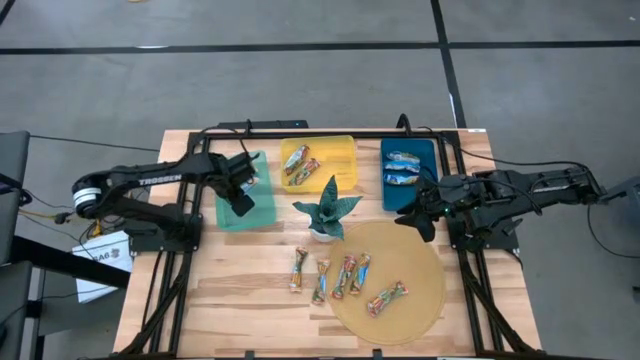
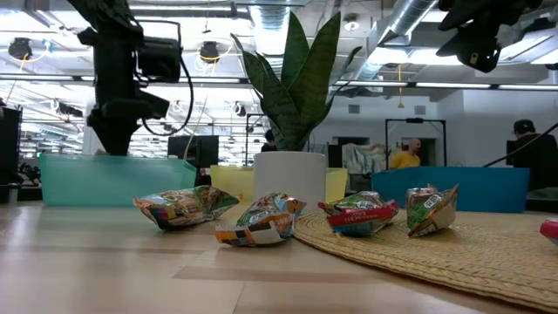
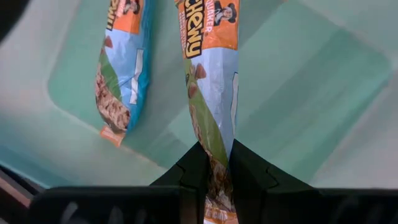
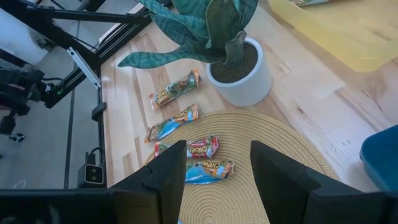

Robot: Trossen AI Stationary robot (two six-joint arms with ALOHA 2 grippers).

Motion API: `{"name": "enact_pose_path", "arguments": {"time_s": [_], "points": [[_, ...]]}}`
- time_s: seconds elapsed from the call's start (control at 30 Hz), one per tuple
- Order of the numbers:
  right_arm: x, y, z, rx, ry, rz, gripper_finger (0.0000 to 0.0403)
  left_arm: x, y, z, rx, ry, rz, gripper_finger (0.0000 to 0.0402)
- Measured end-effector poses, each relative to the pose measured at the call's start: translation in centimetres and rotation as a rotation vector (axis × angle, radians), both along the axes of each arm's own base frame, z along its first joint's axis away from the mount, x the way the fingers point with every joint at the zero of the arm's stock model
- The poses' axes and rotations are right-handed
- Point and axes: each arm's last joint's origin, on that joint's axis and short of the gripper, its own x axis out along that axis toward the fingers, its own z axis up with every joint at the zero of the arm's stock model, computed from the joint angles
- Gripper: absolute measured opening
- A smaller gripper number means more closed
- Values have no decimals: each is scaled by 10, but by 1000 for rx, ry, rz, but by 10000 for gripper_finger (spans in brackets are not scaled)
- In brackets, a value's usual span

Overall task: Pick and place Granola Bars by type
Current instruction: Put the orange granola bar into the green bin

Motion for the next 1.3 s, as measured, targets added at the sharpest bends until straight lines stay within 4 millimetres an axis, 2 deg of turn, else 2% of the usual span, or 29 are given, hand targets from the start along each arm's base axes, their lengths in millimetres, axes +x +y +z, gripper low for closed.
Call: {"name": "enact_pose_path", "arguments": {"time_s": [0.3,0.63,1.03,1.3], "points": [[0,0,0,0,1,-2,169,7,5,-14,-19,73,-64,43],[0,0,0,1,1,-1,169,6,8,-14,65,121,-51,48],[0,0,0,1,1,0,169,6,8,-14,61,118,-49,132],[0,0,0,2,1,2,169,10,7,-8,-4,46,-5,148]]}}
